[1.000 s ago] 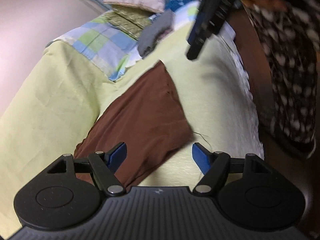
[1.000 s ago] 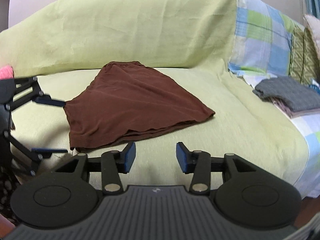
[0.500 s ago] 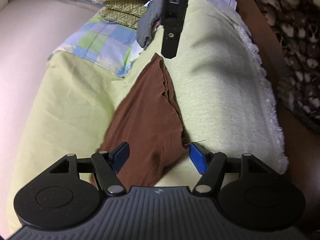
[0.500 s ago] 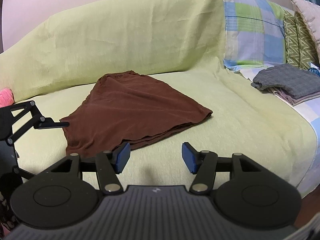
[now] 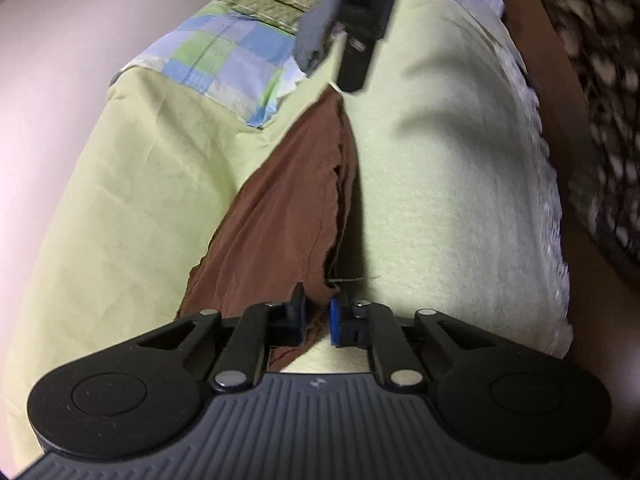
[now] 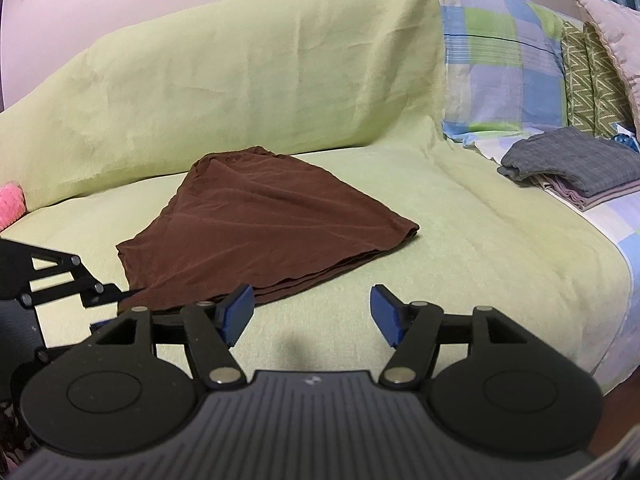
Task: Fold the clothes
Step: 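Grasp the edge of the folded shorts with the left gripper, then grasp the other corner of the brown shorts with the right gripper while the left gripper holds its edge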
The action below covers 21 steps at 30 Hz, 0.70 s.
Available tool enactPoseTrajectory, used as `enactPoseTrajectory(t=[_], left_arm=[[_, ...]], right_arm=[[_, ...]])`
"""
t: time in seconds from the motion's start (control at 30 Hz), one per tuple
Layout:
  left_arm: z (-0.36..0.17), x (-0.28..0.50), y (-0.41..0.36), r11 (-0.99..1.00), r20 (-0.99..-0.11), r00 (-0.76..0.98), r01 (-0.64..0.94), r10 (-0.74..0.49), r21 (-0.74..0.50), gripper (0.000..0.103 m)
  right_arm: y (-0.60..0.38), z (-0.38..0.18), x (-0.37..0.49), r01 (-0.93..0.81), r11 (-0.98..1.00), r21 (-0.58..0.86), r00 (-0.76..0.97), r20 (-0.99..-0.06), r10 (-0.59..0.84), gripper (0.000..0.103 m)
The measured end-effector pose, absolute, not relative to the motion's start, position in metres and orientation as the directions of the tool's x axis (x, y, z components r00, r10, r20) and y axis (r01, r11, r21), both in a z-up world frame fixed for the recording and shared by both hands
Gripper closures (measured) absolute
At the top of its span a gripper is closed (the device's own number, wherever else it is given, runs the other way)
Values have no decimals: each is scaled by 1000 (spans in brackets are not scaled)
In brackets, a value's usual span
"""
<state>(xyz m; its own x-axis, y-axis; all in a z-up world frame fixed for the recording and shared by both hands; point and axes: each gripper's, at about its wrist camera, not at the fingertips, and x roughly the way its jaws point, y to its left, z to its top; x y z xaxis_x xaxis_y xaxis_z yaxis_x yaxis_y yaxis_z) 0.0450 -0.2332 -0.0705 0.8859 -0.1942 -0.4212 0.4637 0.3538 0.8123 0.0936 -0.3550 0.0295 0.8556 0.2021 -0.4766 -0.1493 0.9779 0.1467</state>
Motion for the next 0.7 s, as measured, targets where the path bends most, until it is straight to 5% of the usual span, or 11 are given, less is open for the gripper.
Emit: enactPoseTrajectory(t=[0.17, 0.43, 0.7], left_arm=[[-38, 49, -217, 394, -477, 849, 528, -226, 753, 94], [7, 62, -189, 411, -551, 792, 608, -262, 679, 94], [26, 73, -193, 448, -584, 761, 642, -281, 622, 94]], right_arm=[[-344, 36, 95, -241, 969, 59, 843, -483, 238, 42], [-316, 20, 123, -473, 757, -452, 834, -507, 218, 39], [-289, 18, 131, -624, 635, -455, 774, -474, 421, 32]])
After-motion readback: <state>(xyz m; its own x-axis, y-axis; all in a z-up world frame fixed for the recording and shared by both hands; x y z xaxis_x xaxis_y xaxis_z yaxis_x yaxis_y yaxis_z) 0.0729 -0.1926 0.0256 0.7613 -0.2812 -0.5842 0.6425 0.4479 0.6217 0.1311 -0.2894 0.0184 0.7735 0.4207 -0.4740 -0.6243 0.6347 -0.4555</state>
